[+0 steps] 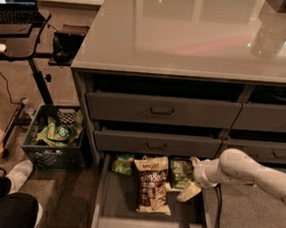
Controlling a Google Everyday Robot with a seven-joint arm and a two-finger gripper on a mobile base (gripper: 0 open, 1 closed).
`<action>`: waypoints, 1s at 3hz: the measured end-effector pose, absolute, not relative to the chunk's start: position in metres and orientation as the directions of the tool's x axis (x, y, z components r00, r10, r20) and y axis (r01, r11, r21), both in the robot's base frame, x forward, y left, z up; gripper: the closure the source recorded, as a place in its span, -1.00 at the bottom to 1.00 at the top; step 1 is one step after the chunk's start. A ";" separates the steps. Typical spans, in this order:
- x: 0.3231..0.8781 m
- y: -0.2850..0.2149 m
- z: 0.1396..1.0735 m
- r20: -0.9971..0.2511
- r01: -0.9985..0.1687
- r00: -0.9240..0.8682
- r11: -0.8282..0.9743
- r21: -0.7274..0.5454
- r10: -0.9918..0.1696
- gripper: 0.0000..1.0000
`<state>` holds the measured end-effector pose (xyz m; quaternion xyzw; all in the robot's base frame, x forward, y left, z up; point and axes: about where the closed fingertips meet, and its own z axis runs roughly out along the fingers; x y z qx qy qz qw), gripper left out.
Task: Pick green jalapeno chip bag from bottom drawer and place on counter
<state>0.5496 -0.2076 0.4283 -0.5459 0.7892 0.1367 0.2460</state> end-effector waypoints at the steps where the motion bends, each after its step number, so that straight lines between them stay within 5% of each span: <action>1: 0.571 -0.219 0.377 -0.592 -0.879 -0.337 0.470 -0.082 -0.732 -1.00; 3: 0.617 -0.246 0.297 -0.731 -0.776 -0.430 0.631 -0.001 -0.530 -1.00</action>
Offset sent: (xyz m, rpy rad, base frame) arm 0.0898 -0.0545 -0.1526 0.2732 -0.1055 -0.3622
